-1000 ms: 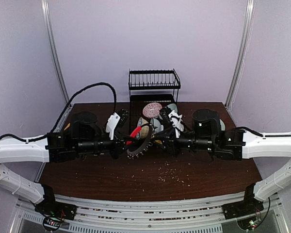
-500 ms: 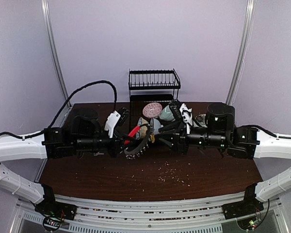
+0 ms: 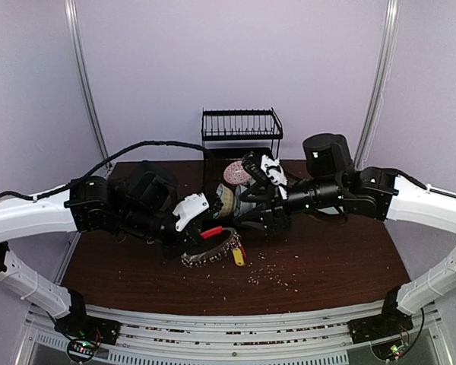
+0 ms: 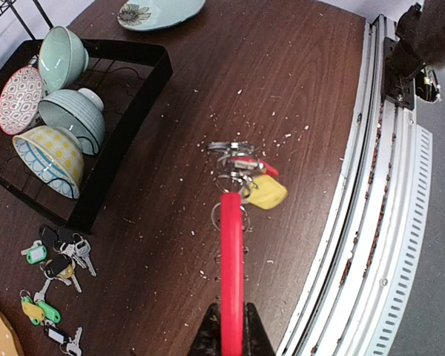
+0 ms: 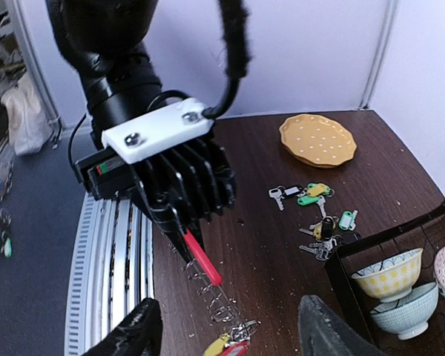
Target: Put the keys on the keyring
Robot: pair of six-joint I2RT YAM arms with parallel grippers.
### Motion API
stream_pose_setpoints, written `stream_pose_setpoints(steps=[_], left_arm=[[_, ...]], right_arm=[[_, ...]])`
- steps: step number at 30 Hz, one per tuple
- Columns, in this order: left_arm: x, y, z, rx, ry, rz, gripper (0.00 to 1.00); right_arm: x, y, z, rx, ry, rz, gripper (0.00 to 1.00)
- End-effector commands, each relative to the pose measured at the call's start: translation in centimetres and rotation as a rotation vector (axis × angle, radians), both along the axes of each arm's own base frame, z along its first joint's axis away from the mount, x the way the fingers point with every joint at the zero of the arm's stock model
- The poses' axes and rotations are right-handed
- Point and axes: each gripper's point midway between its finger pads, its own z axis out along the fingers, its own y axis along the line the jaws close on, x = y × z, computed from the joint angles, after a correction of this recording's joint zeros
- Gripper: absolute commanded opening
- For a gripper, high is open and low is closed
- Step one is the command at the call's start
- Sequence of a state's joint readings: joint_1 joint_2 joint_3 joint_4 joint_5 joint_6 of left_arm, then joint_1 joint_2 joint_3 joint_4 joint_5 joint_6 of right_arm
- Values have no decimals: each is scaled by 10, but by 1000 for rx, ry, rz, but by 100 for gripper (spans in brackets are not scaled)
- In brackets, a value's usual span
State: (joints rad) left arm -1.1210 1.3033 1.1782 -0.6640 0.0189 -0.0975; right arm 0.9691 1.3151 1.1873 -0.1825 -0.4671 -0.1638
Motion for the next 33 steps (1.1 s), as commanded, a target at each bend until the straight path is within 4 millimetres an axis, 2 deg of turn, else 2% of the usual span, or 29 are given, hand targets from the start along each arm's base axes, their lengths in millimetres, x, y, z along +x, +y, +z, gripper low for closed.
stream_pose_setpoints(steps=[1, 5, 7, 10, 17, 19, 23, 26, 27, 28, 29, 31, 33], left_arm=[[-5, -3, 29, -72, -53, -59, 0], [-9, -7, 30, -95, -42, -89, 0], [-10, -8, 30, -95, -36, -92, 0], [-12, -9, 31, -112, -37, -107, 0], [-13, -11, 31, -114, -37, -113, 0], [-12, -12, 34, -129, -45, -112, 0], [-12, -13, 44, -177, -62, -109, 0], [-10, -15, 56, -249, -79, -95, 1], [-9, -15, 59, -275, -86, -84, 17], [-5, -13, 63, -301, -92, -59, 40], [0, -11, 67, -329, -102, -30, 53], [13, -2, 75, -391, -135, 42, 70], [16, 8, 90, -489, -177, 77, 76]], right_arm=[[-19, 5, -21, -127, 31, 171, 60], [-24, 15, -38, -158, 101, 237, 58], [-21, 21, -43, -157, 115, 230, 53], [-15, 27, -48, -148, 130, 211, 36], [-17, 37, -53, -125, 175, 238, 11], [-18, 37, -57, -134, 188, 244, 0], [-22, 34, -55, -117, 192, 256, 0], [-16, 28, -38, -36, 184, 201, 0], [-14, 25, -32, 1, 194, 186, 0], [-12, 22, -25, 39, 208, 176, 0], [-10, 18, -18, 77, 221, 166, 0], [-9, 8, -1, 174, 241, 153, 0], [-11, -2, 23, 307, 244, 147, 0]])
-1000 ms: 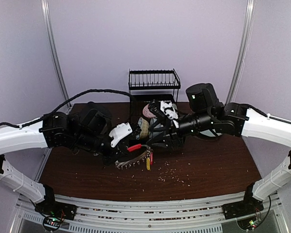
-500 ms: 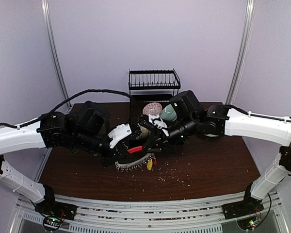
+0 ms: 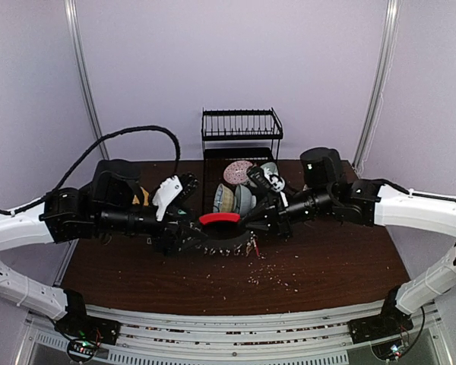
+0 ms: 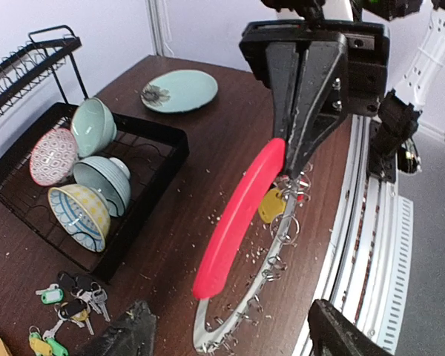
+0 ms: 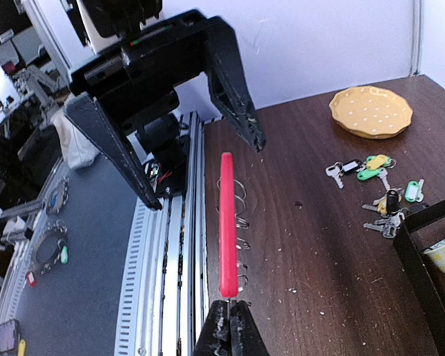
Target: Put the keys on the keyring
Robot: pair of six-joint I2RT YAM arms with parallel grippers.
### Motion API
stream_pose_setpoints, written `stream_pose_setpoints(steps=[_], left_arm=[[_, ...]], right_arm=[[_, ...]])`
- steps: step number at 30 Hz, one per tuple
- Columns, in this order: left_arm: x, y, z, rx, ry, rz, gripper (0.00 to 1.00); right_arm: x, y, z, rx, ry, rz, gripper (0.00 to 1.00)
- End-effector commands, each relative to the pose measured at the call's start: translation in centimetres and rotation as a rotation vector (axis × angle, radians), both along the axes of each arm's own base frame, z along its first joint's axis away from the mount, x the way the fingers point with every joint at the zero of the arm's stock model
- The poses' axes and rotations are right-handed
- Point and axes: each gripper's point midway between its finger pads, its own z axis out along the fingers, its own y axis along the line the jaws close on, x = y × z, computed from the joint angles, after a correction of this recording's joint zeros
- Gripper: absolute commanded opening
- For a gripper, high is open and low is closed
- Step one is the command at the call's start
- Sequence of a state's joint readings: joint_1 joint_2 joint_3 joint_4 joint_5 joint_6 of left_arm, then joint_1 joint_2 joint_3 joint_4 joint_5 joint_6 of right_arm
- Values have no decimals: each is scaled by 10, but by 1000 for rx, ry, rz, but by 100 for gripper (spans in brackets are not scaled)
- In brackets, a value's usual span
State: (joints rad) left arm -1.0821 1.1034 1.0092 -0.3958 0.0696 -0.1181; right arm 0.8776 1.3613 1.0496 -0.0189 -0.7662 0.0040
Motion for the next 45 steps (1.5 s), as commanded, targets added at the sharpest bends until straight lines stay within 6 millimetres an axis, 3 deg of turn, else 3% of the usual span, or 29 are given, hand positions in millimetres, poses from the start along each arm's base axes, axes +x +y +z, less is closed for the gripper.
stream_pose_setpoints(steps=[1, 4, 6, 13, 16, 21, 26, 28, 32, 38, 42, 45], left_arm=[[3, 6, 64, -331, -120, 29, 78], [-14, 10, 77, -461, -171, -49, 76], [-19, 9, 68, -493, -181, -77, 71], [-33, 8, 66, -648, -225, -155, 64], [-46, 5, 74, -717, -232, -237, 69], [-48, -10, 82, -751, -203, -261, 83], [-33, -4, 95, -823, -173, -157, 88], [-25, -3, 99, -830, -157, -111, 86], [-33, -4, 104, -835, -153, -159, 81], [-30, -1, 105, -746, -189, -132, 60], [-27, -2, 95, -587, -228, -124, 40], [-20, -6, 77, -443, -206, -106, 37]], right_arm=[[-9, -13, 80, 375, 5, -15, 0], [-22, -28, 106, 514, 6, -3, 0], [-21, -33, 113, 551, 11, -31, 0], [-32, -31, 114, 547, 5, -7, 0], [-29, -29, 110, 531, -5, -31, 0], [-29, -21, 103, 511, -15, -25, 0], [-32, -15, 97, 484, -13, 0, 0], [-32, -13, 93, 466, -15, 1, 0], [-31, -13, 89, 441, -27, -10, 0], [-30, -12, 81, 392, -43, -11, 0], [-31, -12, 74, 347, -61, -1, 0], [-35, -12, 72, 319, -71, 28, 0]])
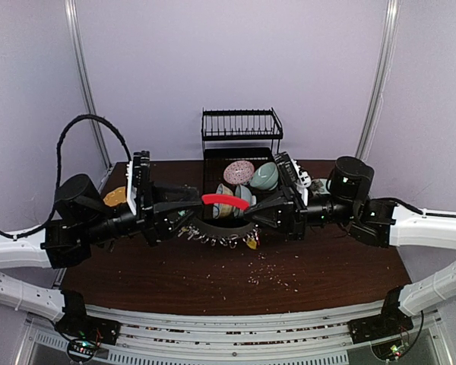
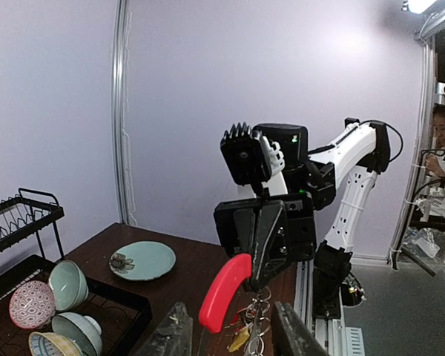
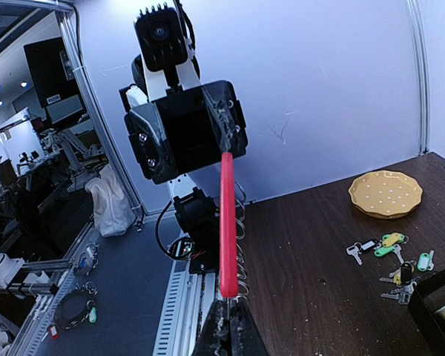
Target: Put the keys on the keyring
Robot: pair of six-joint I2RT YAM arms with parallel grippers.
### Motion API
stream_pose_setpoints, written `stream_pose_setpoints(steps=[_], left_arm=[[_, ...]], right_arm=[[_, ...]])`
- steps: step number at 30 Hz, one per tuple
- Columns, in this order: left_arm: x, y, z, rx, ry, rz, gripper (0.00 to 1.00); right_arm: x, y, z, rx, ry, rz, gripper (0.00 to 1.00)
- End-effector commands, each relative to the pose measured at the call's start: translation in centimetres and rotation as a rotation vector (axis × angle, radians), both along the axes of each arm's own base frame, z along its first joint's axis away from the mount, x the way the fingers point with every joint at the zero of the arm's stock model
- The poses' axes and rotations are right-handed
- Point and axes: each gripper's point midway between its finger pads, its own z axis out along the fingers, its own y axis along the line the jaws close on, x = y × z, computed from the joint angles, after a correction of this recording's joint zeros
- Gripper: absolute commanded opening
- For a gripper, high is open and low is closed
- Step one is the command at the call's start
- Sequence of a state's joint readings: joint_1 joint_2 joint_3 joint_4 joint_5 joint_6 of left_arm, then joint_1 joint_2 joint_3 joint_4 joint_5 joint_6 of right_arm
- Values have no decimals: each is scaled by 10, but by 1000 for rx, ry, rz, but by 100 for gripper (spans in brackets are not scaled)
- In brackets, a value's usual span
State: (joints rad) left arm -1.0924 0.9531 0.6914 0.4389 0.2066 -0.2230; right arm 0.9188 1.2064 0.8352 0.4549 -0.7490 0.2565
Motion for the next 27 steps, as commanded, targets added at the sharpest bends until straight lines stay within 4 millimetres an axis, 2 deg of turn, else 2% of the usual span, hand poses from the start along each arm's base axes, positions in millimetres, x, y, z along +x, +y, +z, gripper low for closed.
stream_pose_setpoints(steps=[1, 5, 9, 12, 15, 18, 22, 24, 27], left_arm=[[12, -1, -25, 226, -1, 66, 36], [7, -2, -32, 305, 5, 34, 35], [8, 0, -37, 359, 15, 44, 22], [8, 0, -40, 375, 15, 41, 19], [9, -2, -38, 370, 15, 38, 0], [7, -4, -34, 346, 8, 26, 0], [8, -8, -39, 332, 23, 25, 0], [15, -9, -44, 331, 52, 53, 0], [19, -11, -49, 316, 85, 68, 0]], right_arm=[[-11, -1, 14, -9, -71, 53, 0], [-16, -1, 8, -72, -90, 91, 0], [-17, -2, 5, -116, -113, 94, 0], [-18, -3, 5, -124, -116, 103, 0], [-19, -4, 5, -126, -118, 107, 0], [-19, -4, 3, -129, -119, 106, 0], [-14, -4, -5, -156, -114, 84, 0], [-5, -4, -7, -174, -112, 27, 4], [6, -7, -7, -185, -119, -51, 21]])
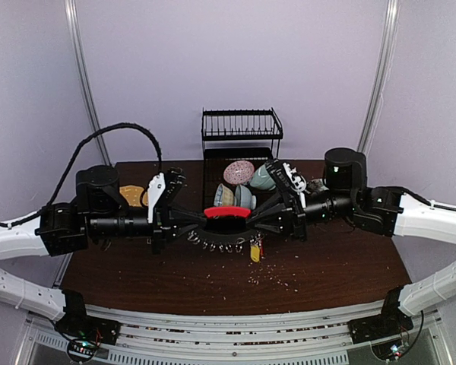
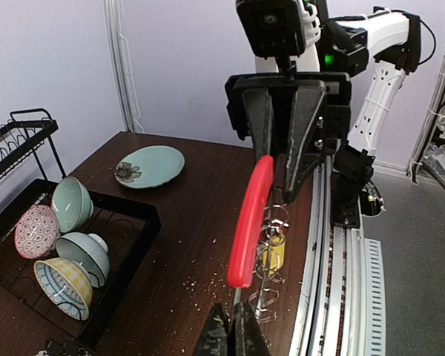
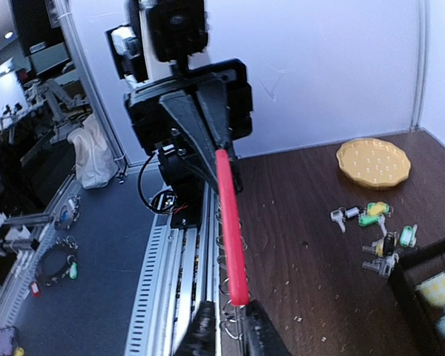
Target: Put the keys on the keyring
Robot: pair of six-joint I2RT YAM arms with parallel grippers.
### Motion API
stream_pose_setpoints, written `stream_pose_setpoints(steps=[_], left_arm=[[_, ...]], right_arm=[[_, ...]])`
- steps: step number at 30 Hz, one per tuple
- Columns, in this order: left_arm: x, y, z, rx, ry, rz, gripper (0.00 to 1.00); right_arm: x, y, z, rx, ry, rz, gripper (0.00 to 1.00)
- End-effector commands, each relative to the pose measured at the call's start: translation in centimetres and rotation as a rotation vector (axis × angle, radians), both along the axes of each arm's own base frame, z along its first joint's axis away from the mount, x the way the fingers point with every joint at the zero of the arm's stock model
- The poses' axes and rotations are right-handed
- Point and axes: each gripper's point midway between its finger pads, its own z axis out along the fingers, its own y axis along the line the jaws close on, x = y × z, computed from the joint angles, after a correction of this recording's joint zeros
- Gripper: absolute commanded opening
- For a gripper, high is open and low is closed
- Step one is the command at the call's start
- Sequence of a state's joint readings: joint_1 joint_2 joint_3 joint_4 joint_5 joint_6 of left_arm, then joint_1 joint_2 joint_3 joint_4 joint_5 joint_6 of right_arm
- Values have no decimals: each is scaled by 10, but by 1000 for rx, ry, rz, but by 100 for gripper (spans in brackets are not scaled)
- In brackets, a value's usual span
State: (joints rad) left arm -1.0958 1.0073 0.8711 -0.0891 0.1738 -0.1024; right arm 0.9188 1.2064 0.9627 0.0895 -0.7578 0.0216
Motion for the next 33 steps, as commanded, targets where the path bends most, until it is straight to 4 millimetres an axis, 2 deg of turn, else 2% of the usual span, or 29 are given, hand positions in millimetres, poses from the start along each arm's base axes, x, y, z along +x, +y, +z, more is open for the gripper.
stream_pose_setpoints(steps=[1, 4, 6, 10, 13, 18, 21, 23, 27, 31, 33], left_arm=[[8, -7, 7, -81, 11, 31, 0], [3, -12, 0, -71, 20, -13, 0], [2, -17, -9, -43, 32, -34, 0], [-5, -27, -14, -43, 45, -90, 0], [-5, -29, -13, -48, 47, -101, 0], [-2, -31, -18, -31, 52, -86, 0], [-3, -29, -16, -40, 47, -88, 0], [-3, -28, -18, -32, 47, -84, 0], [-6, -29, -19, -30, 50, -106, 0], [-12, -27, -16, -36, 45, -135, 0], [-20, -22, -9, -54, 21, -165, 38]], right_arm=[[12, -5, 11, 5, -45, -96, 26], [16, -8, 13, -1, -69, -122, 43], [17, -7, 11, -16, -75, -124, 50], [13, 6, 7, -54, -55, -43, 65], [5, 19, -4, -107, -35, 33, 67], [-8, 37, -24, -216, -29, 130, 56], [-8, 37, -31, -242, -25, 131, 38], [-7, 36, -32, -238, -21, 117, 23], [-3, 35, -29, -215, -23, 79, 0], [-8, 29, -22, -176, -29, 87, 0], [-15, 24, -17, -152, -29, 112, 0]])
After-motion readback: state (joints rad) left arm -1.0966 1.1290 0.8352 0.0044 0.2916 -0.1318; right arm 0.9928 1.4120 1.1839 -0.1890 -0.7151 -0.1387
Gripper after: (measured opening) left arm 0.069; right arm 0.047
